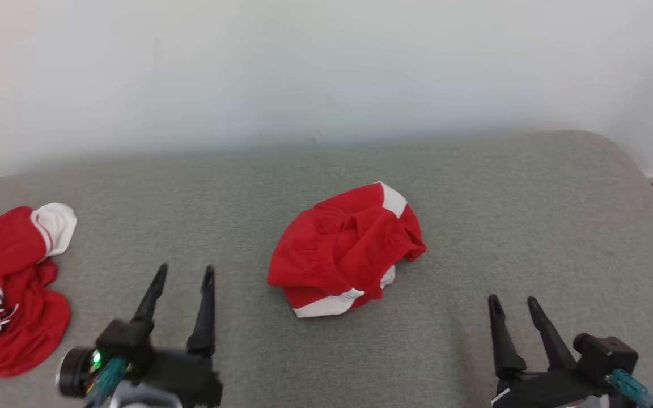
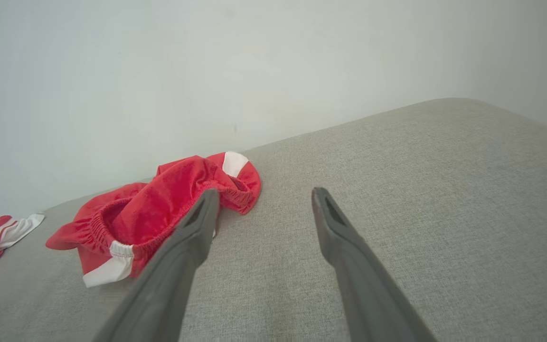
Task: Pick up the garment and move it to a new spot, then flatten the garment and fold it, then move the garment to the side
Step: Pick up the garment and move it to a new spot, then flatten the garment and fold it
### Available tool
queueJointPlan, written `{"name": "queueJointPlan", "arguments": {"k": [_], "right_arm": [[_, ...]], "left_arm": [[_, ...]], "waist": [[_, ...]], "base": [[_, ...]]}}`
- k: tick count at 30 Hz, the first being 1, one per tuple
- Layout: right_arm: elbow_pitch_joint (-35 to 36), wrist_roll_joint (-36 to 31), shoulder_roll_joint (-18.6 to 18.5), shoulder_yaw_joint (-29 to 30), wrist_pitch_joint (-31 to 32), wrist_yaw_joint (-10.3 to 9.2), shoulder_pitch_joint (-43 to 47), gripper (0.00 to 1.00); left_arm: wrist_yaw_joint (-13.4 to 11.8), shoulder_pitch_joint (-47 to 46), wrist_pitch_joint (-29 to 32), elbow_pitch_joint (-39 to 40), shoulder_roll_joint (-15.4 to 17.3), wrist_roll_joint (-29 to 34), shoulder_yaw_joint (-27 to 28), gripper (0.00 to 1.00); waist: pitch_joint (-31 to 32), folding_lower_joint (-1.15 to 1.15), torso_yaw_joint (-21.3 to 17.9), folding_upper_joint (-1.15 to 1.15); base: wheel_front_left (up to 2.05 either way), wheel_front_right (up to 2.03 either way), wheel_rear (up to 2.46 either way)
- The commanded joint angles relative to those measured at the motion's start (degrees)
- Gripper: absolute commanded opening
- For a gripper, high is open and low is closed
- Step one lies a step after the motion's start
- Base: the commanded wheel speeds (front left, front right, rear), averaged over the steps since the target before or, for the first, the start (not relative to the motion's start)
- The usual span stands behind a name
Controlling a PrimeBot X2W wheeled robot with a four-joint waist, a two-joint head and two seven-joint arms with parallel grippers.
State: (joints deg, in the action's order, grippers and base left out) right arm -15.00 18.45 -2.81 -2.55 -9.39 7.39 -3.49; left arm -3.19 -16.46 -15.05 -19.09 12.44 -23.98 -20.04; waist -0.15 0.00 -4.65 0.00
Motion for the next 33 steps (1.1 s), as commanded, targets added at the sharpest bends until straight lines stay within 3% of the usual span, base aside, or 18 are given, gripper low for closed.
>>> {"name": "queueJointPlan", "arguments": {"k": [1, 3, 11, 21, 33], "right_arm": [[0.3, -0.2, -0.1, 0.5, -0.3, 0.19, 0.6, 1.00], [0.3, -0.8, -0.1, 0.9, -0.5, 0.19, 1.1, 1.00], [-0.4, -3.5, -0.1, 1.6, -1.8, 0.19, 3.0, 1.00], [-1.6, -5.8, -0.1, 1.0, -3.0, 0.19, 5.2, 1.00], [-1.6, -5.4, -0.1, -0.7, -2.4, 0.19, 4.9, 1.00]], "left_arm": [[-0.5, 2.7, -0.2, 2.7, 0.4, 1.6, 1.4, 1.00], [-0.3, 7.0, -0.2, 6.1, -0.2, 2.1, 3.9, 1.00], [4.4, 18.1, -0.2, 13.8, -0.7, 6.9, 10.6, 1.00], [7.3, 25.0, -0.2, 13.0, -2.3, 8.9, 18.0, 1.00], [9.9, 24.8, -0.2, 11.5, -4.6, 11.0, 19.2, 1.00]], "waist": [[1.2, 0.00, 2.1, 0.00], [1.5, 0.00, 2.8, 0.00], [2.6, 0.00, 5.1, 0.00], [3.7, 0.00, 5.2, 0.00], [3.4, 0.00, 4.7, 0.00]], "base": [[0.00, 0.00, 0.00], [0.00, 0.00, 0.00], [0.00, 0.00, 0.00], [0.00, 0.00, 0.00], [0.00, 0.00, 0.00]]}}
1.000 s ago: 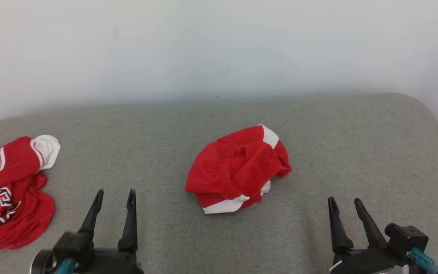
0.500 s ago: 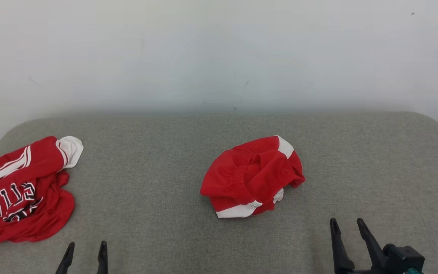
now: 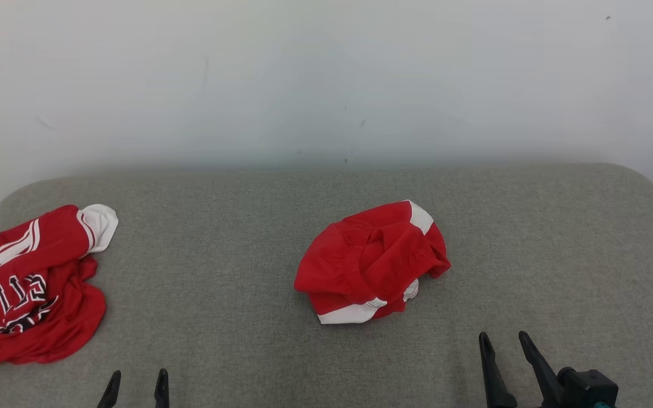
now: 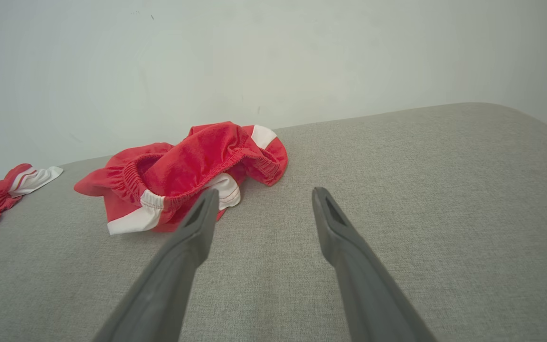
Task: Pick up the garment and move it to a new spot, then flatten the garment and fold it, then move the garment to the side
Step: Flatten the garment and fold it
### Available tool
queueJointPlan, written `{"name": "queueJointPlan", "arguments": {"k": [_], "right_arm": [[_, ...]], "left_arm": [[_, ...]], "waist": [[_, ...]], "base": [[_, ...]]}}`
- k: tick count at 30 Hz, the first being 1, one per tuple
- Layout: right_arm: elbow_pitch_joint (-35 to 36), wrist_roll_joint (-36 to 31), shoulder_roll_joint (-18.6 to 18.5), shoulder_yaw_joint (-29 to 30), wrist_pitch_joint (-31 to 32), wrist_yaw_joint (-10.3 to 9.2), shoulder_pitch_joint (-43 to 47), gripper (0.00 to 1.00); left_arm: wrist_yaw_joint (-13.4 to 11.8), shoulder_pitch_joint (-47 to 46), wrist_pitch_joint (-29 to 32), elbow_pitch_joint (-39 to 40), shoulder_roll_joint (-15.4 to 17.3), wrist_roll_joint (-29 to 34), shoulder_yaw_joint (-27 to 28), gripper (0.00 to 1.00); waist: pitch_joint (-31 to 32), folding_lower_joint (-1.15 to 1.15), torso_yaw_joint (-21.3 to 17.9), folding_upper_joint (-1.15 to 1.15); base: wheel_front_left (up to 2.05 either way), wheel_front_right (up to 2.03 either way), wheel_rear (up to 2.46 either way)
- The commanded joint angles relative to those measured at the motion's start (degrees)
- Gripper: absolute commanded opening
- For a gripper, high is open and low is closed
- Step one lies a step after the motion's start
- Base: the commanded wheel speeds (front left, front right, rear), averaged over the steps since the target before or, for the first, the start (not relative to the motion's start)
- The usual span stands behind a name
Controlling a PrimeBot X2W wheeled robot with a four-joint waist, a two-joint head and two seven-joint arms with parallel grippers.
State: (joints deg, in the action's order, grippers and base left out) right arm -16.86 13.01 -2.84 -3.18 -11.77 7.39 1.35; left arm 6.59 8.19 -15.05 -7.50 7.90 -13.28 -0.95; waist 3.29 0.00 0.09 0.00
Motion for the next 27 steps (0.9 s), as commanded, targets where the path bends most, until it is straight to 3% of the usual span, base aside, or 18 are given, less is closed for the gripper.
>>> {"name": "queueJointPlan", "arguments": {"k": [1, 17, 22, 27], "right_arm": [[0.2, 0.2, -0.1, -0.2, 0.0, 0.19, 0.0, 1.00], [-0.1, 1.3, -0.1, -1.1, 0.0, 0.19, -0.7, 1.00], [0.1, 1.6, -0.1, -1.9, 0.1, 0.20, -1.4, 1.00], [0.2, 2.1, -0.1, -2.3, 0.1, 0.20, -2.1, 1.00]], "left_arm": [[0.3, -0.1, -0.2, -0.1, -0.1, 0.4, 0.2, 1.00], [0.8, -2.1, -0.2, -0.9, 1.4, 3.0, -3.0, 1.00], [0.8, -5.4, -0.2, -0.6, 3.3, 3.2, -8.2, 1.00], [0.8, -13.0, 1.8, -2.5, 5.2, 2.1, -17.1, 1.00]], "waist": [[-0.1, 0.00, -0.1, 0.00], [-1.1, 0.00, -1.7, 0.00], [-2.0, 0.00, -4.6, 0.00], [-3.4, 0.00, -9.2, 0.00]], "base": [[0.00, 0.00, 0.00], [0.00, 0.00, 0.00], [0.00, 0.00, 0.00], [0.00, 0.00, 0.00]]}}
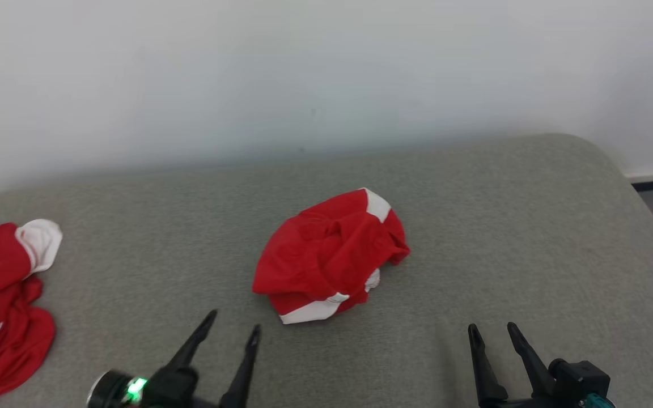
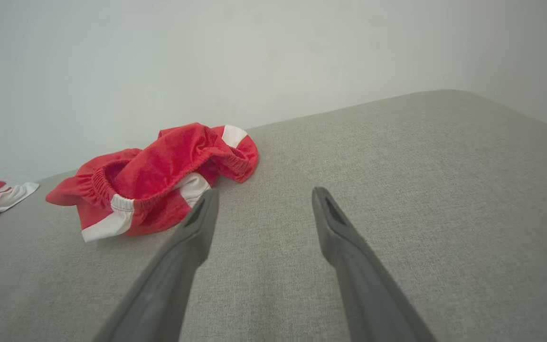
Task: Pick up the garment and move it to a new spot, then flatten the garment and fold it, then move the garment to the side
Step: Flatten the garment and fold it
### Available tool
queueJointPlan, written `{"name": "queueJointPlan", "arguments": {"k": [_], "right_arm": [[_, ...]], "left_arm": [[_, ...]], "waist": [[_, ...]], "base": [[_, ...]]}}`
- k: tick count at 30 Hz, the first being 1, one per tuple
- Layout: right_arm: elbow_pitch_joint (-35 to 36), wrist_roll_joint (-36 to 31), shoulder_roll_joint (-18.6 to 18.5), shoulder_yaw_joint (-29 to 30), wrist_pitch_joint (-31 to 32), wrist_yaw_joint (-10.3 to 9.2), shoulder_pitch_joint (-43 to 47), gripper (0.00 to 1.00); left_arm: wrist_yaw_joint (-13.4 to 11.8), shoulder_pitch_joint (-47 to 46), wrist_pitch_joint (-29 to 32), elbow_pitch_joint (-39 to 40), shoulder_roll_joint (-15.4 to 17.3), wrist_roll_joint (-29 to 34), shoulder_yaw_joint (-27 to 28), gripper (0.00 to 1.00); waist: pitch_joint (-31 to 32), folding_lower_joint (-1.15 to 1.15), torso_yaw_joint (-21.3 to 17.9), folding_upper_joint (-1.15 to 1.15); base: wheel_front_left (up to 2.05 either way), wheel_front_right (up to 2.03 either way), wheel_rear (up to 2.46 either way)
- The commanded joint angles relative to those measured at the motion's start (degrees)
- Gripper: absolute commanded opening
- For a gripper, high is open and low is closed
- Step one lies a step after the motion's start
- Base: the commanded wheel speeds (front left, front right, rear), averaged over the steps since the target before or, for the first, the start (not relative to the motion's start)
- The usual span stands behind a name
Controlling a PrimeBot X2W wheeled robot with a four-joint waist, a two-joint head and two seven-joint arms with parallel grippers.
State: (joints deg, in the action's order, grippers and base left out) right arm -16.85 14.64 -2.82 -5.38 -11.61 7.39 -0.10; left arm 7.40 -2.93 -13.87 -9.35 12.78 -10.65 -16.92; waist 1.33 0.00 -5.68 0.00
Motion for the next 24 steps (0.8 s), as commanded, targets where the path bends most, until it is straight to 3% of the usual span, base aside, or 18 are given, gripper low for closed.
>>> {"name": "queueJointPlan", "arguments": {"k": [1, 7, 10, 16, 24], "right_arm": [[0.2, 0.4, -0.1, 0.1, -0.1, 0.20, -0.8, 1.00], [0.2, 0.9, -0.1, 0.1, -0.4, 0.20, -1.5, 1.00], [-0.2, 1.3, -0.1, -0.1, -0.8, 0.20, -2.3, 1.00], [-0.5, 1.9, -0.1, -1.2, -1.2, 0.20, -3.0, 1.00], [-1.4, 2.2, -0.1, -1.8, -2.1, 0.20, -4.0, 1.00]], "left_arm": [[0.0, -3.8, 1.2, -1.3, 0.6, -0.7, -3.4, 1.00], [0.0, -15.3, 5.6, -6.7, 0.3, -4.1, -15.0, 1.00], [0.0, -20.5, 7.9, -11.6, -0.7, -4.8, -18.2, 1.00], [-0.1, -26.8, 11.0, -20.5, -3.0, -5.0, -19.1, 1.00], [-3.9, -33.6, 13.4, -31.4, -5.7, -3.8, -19.0, 1.00]], "waist": [[-1.8, 0.00, -4.4, 0.00], [-4.4, 0.00, -9.7, 0.00], [-5.6, 0.00, -11.8, 0.00], [-7.1, 0.00, -15.0, 0.00], [-8.9, 0.00, -17.4, 0.00]], "base": [[0.00, 0.00, 0.00], [0.00, 0.00, 0.00], [0.00, 0.00, 0.00], [0.00, 0.00, 0.00], [0.00, 0.00, 0.00]]}}
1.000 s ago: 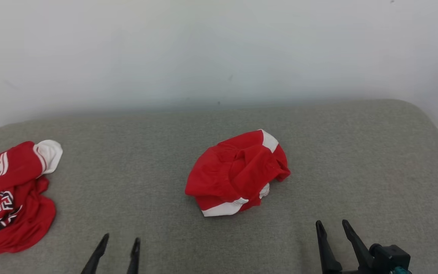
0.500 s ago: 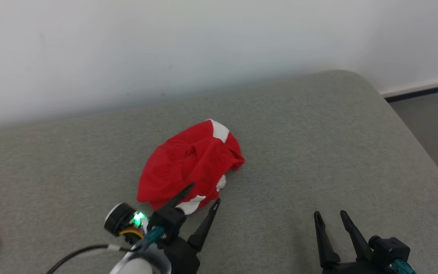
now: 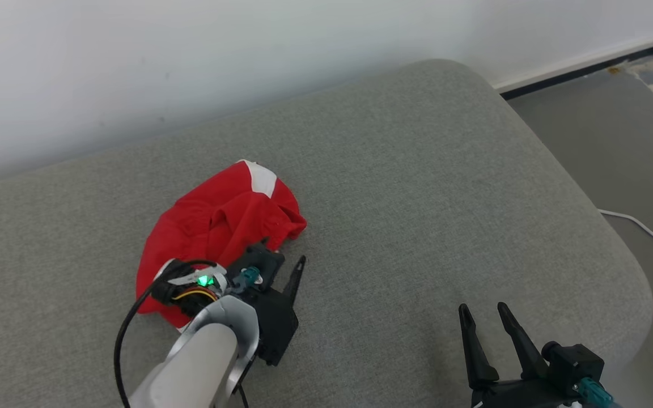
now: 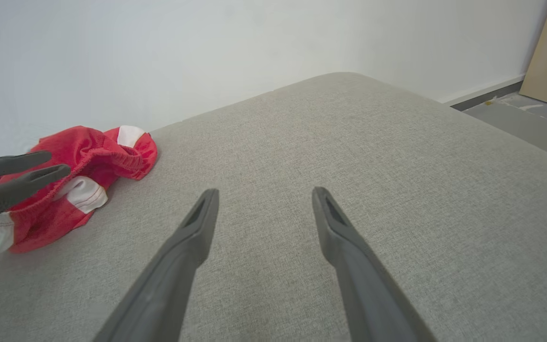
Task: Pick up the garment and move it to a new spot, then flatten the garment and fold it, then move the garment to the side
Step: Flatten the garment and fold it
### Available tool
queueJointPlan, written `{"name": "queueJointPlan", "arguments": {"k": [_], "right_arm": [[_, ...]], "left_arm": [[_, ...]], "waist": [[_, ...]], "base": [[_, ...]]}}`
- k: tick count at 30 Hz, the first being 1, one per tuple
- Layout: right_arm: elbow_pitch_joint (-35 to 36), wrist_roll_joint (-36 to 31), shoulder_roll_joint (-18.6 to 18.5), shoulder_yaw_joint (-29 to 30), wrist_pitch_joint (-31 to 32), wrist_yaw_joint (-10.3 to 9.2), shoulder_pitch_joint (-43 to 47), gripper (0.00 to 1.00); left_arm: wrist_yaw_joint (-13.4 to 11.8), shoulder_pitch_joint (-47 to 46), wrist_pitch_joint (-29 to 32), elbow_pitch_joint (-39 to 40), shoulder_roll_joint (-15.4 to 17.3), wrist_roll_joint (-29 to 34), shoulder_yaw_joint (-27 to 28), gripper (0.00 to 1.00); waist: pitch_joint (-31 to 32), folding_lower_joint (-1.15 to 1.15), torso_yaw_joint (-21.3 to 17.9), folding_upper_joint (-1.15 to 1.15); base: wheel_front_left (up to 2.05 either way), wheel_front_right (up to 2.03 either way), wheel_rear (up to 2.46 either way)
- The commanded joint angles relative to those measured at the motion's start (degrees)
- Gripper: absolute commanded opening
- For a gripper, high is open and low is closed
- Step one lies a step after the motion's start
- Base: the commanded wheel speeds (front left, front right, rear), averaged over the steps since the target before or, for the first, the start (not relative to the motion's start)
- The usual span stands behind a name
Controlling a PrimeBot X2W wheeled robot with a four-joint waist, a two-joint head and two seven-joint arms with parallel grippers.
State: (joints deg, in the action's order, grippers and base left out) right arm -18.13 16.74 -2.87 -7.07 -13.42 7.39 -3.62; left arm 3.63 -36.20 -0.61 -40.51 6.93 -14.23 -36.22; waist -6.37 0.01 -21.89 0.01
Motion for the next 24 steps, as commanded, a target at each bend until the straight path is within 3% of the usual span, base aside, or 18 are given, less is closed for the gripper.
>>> {"name": "queueJointPlan", "arguments": {"k": [1, 7, 8, 9, 10, 12, 14, 15, 16, 18, 21, 22, 23, 24], "right_arm": [[-0.1, 0.2, 0.0, -0.2, -0.3, 0.20, -0.7, 1.00], [-0.5, 0.3, 0.0, -1.0, -0.5, 0.20, -1.1, 1.00], [-0.6, 0.3, 0.0, -1.2, -0.6, 0.20, -1.1, 1.00], [-0.7, 0.4, 0.0, -1.4, -0.6, 0.20, -1.1, 1.00], [-0.8, 0.4, 0.0, -1.7, -0.6, 0.20, -1.2, 1.00], [-0.9, 0.5, 0.0, -2.1, -0.7, 0.20, -1.7, 1.00], [-1.0, 0.7, 0.0, -2.5, -0.7, 0.20, -2.0, 1.00], [-1.0, 0.8, 0.0, -2.7, -0.7, 0.20, -2.1, 1.00], [-1.1, 0.9, 0.0, -2.7, -0.7, 0.20, -2.1, 1.00], [-1.1, 0.9, 0.0, -2.6, -0.8, 0.20, -2.2, 1.00], [-1.2, 1.0, 0.0, -2.6, -0.8, 0.20, -2.3, 1.00], [-1.1, 1.2, 0.0, -2.7, -0.8, 0.20, -2.5, 1.00], [-1.1, 1.3, 0.0, -2.8, -0.9, 0.20, -2.7, 1.00], [-1.1, 1.4, 0.0, -2.9, -0.9, 0.20, -2.9, 1.00]], "left_arm": [[-0.5, -1.0, -0.1, -1.1, -0.2, -0.2, 0.3, 1.00], [-3.2, -4.8, 0.1, -7.2, -1.7, -0.8, 1.0, 1.00], [-3.6, -5.5, 0.1, -8.2, -2.0, -0.4, 0.8, 0.96], [-4.2, -6.2, 0.3, -9.2, -2.2, 0.0, 0.5, 0.90], [-4.6, -6.8, 0.4, -10.1, -2.3, 0.2, 0.3, 0.72], [-5.1, -7.8, 0.7, -12.1, -2.5, 0.9, -0.4, 0.49], [-4.5, -8.5, 1.0, -13.8, -2.7, 1.0, -1.2, 0.51], [-4.3, -8.8, 0.8, -14.5, -2.8, 1.1, -1.5, 0.65], [-4.2, -8.9, 0.6, -15.2, -3.0, 1.0, -1.7, 0.73], [-4.0, -9.5, 0.1, -16.4, -3.2, 1.0, -2.1, 0.75], [-5.0, -10.9, -0.6, -18.2, -3.3, 1.3, -2.5, 0.96], [-5.4, -11.2, -0.8, -19.0, -3.3, 1.4, -2.6, 0.96], [-5.8, -11.5, -0.8, -19.7, -3.3, 1.4, -2.6, 0.88], [-6.1, -11.9, -0.8, -20.4, -3.3, 1.4, -2.5, 0.72]], "waist": [[-1.2, -0.01, -1.3, -0.01], [-1.4, -0.01, -1.4, -0.01], [-1.4, -0.01, -1.5, -0.01], [-1.5, -0.01, -1.6, -0.01], [-1.5, -0.01, -1.6, -0.01], [-1.6, -0.01, -1.9, -0.01], [-1.7, -0.01, -2.2, -0.01], [-1.9, -0.01, -2.3, -0.01], [-2.0, -0.01, -2.3, -0.01], [-2.4, -0.01, -2.4, -0.01], [-3.1, -0.01, -2.5, -0.01], [-3.4, -0.01, -2.5, -0.01], [-3.6, -0.01, -2.5, -0.01], [-3.8, -0.01, -2.6, -0.01]], "base": [[0.00, 0.00, 0.00], [0.00, 0.00, 0.00], [0.00, 0.00, 0.00], [0.00, 0.00, 0.00], [0.00, 0.00, 0.00], [0.00, 0.00, 0.00], [0.00, 0.00, 0.00], [0.00, 0.00, 0.00], [0.00, 0.00, 0.00], [0.00, 0.00, 0.00], [0.00, 0.00, 0.00], [0.00, 0.00, 0.00], [0.00, 0.00, 0.00], [0.00, 0.00, 0.00]]}}
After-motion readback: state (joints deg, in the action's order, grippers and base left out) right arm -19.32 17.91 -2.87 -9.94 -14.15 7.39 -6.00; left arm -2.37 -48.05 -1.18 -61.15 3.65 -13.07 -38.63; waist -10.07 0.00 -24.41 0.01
